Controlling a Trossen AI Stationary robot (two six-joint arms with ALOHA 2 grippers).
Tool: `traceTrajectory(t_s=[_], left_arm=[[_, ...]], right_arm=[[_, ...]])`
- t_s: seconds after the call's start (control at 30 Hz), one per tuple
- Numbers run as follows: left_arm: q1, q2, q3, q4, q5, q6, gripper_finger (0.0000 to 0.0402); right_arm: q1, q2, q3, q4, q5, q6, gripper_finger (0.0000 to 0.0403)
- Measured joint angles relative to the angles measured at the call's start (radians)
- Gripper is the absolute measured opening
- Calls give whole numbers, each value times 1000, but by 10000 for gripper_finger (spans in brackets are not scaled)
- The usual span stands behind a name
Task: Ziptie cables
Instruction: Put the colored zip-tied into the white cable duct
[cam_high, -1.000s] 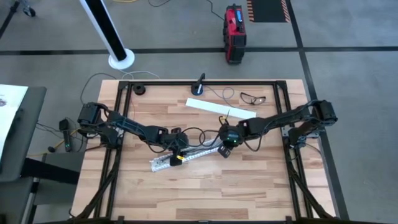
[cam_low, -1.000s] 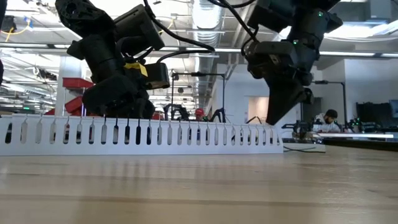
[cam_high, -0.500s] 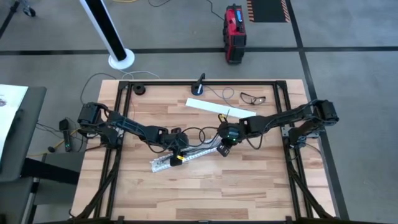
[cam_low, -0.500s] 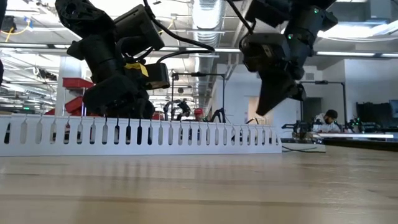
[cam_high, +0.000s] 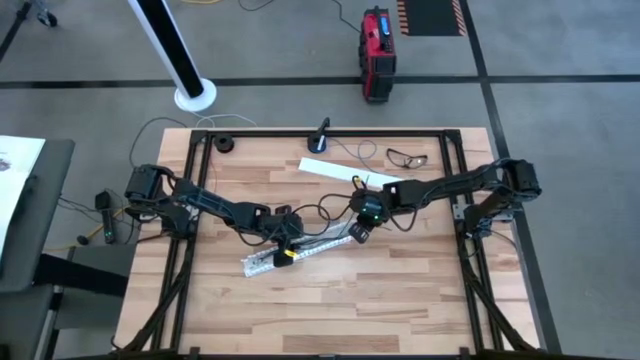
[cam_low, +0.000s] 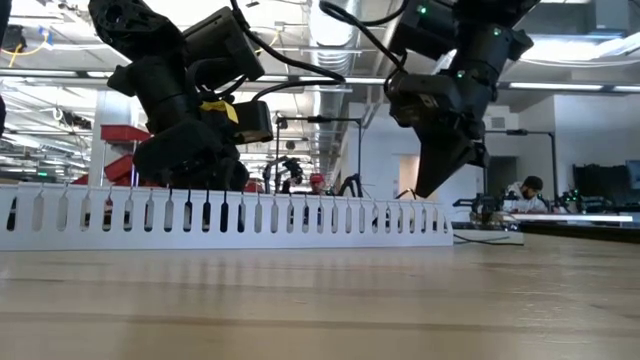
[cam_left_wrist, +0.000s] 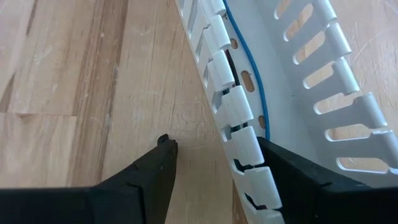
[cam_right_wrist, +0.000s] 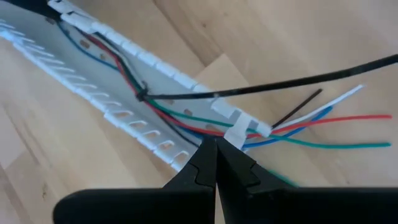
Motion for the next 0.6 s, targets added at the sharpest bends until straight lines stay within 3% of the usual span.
traceTrajectory(t_s=[0.6], left_arm=[[0, 0, 0, 2, -4, -11, 207]], right_arm=[[32, -2, -46, 7, 16, 46, 0]])
